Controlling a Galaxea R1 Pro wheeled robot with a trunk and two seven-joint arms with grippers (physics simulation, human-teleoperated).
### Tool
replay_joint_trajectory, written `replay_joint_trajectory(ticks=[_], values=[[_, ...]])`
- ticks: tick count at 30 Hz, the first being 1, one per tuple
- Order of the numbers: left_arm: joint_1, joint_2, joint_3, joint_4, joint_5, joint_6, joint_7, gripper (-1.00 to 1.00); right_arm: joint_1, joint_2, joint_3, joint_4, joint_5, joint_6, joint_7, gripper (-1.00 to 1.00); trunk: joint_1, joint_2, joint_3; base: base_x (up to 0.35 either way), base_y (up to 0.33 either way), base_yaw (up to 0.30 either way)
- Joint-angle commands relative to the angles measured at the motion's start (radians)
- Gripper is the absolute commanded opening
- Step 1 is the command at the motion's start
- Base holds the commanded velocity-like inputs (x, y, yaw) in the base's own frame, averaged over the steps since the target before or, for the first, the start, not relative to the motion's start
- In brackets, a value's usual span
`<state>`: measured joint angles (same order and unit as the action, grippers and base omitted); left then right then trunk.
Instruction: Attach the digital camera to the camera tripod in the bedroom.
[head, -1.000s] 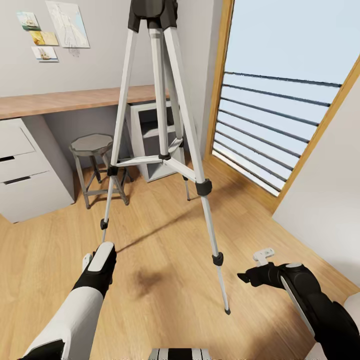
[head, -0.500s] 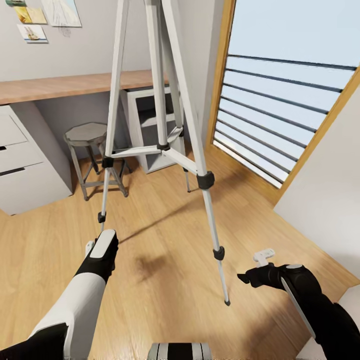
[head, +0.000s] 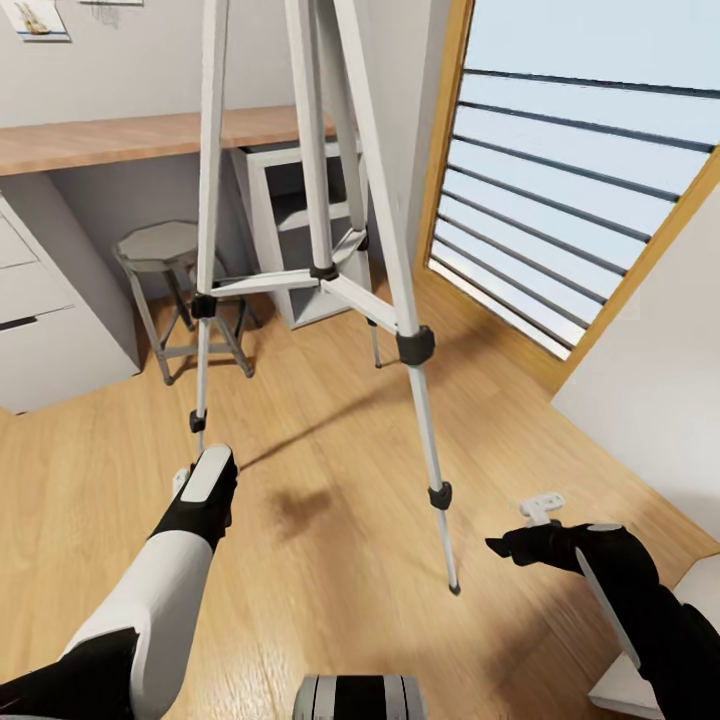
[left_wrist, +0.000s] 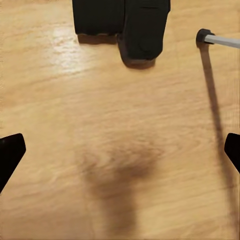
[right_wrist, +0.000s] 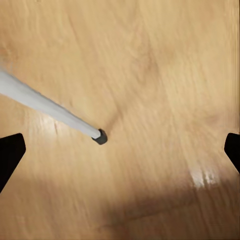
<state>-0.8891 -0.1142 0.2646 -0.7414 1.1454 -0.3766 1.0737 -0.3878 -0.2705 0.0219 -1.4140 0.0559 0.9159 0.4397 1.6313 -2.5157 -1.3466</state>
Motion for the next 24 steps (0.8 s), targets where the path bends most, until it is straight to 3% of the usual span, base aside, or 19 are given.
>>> replay_joint_trajectory(ticks=[1,24], values=[[-0.001,-0.001,0.003,-0.001,0.004,-0.004,0.000,1.00,-0.001,-0.001,-0.007,-0.001,0.005,0.004,0.005,1.00,0.000,-0.001,-0.005,0.000,0.000,0.000],[-0.012,0.005,0.003,0.009,0.004,0.000,-0.021,1.00,-0.002,0.000,-0.038,-0.004,0.007,0.002,0.005,1.00,0.011,-0.006,-0.094,0.000,0.000,0.000]])
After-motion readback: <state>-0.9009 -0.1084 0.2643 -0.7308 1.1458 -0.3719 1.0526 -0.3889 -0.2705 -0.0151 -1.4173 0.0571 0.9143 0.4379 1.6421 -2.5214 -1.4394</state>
